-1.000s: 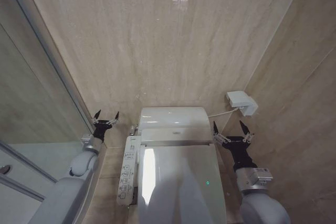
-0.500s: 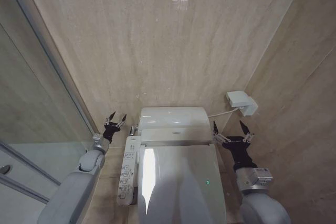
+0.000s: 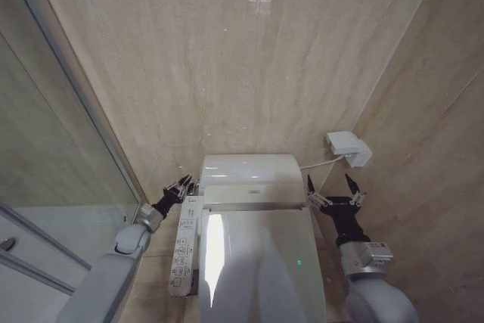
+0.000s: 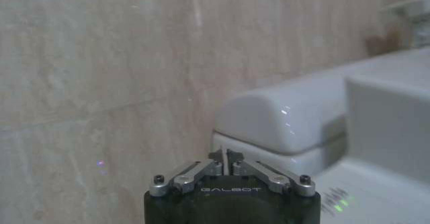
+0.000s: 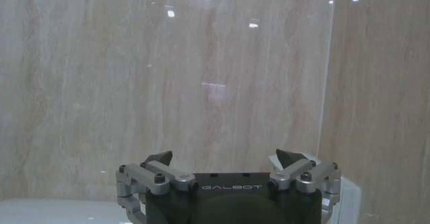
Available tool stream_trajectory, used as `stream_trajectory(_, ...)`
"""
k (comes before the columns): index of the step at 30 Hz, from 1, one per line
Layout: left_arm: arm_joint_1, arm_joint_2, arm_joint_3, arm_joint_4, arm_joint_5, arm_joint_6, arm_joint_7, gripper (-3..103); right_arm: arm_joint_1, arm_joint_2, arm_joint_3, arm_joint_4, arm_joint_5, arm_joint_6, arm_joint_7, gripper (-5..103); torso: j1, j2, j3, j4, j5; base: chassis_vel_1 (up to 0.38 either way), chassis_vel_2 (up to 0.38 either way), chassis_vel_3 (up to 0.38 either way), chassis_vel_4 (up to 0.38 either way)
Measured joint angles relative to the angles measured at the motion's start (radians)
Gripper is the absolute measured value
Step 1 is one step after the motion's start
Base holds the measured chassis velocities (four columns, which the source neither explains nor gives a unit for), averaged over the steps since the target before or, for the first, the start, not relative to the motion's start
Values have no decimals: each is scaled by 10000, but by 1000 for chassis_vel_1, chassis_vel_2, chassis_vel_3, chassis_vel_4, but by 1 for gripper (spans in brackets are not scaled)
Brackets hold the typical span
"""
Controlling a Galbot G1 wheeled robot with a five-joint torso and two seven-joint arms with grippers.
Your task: Open the toilet lid, clean the toilet bowl with a toilet brush, close the toilet lid, and flush.
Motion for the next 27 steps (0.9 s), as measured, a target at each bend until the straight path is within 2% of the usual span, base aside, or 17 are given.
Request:
stream_trajectory(6,168,38,-160,27,214,-49,278,8,-1,-1,0,0,0,0,0,100,-2,1,-1,-12,-2,0,0,0,0)
stream_trajectory(7,249,44,-187,79,253,-43,298,0,-2,0,0,-1,0,0,0,100,-1,0,1,-7,-8,0,0,0,0)
stream_trajectory(9,318,44,-278,98,342,-30,309,0,0,-1,0,0,0,0,0,100,-1,0,1,-14,-9,0,0,0,0)
stream_trajectory(15,349,155,-476,180,485,30,287,0,-1,-1,0,0,0,0,0,100,-1,0,1,-7,-8,0,0,0,0)
stream_trajectory(27,352,210,-470,142,578,-38,327,0,0,-1,0,0,0,0,0,100,-1,0,1,-10,-6,0,0,0,0)
